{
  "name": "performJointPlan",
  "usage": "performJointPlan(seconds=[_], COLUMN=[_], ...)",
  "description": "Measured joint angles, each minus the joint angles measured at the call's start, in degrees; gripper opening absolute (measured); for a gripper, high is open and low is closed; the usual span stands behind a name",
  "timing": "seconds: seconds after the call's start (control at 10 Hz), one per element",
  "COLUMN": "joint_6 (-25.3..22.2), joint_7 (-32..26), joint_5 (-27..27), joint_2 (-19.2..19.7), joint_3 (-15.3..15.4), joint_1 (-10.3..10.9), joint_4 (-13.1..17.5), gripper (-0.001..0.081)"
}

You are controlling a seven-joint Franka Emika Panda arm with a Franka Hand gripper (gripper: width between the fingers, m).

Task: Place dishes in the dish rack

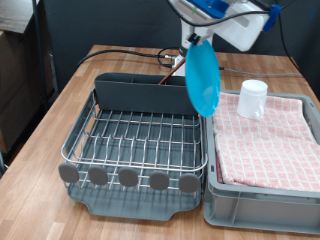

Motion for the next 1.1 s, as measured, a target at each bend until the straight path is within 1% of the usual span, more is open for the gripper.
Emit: performJointPlan(seconds=[0.1,0.2,0.3,0.4,0.5,0.7,0.9,1.1], joint_6=[1.13,3.47,7.43,11.06,9.75,7.66,7.56,9.33], joint_7=[-3.07,-6.07,-10.98,-15.37,-13.88,-12.50,-12.59,-15.08], joint_5=[-2.58,-4.62,-5.14,-5.15,-5.11,-7.43,-12.35,-15.84], joint_2=[-0.18,-0.35,-0.52,-1.01,-0.95,-0.95,-0.99,-0.99], joint_3=[-1.23,-2.80,-4.83,-6.02,-5.77,-5.78,-6.76,-8.67], joint_1=[-0.74,-1.51,-2.20,-2.43,-2.43,-2.73,-3.85,-4.73], joint_4=[0.08,0.05,-0.27,-1.35,-1.26,-1.25,-1.34,-1.59], gripper=[0.0017,0.0017,0.0017,0.0017,0.0017,0.0017,0.0017,0.0017])
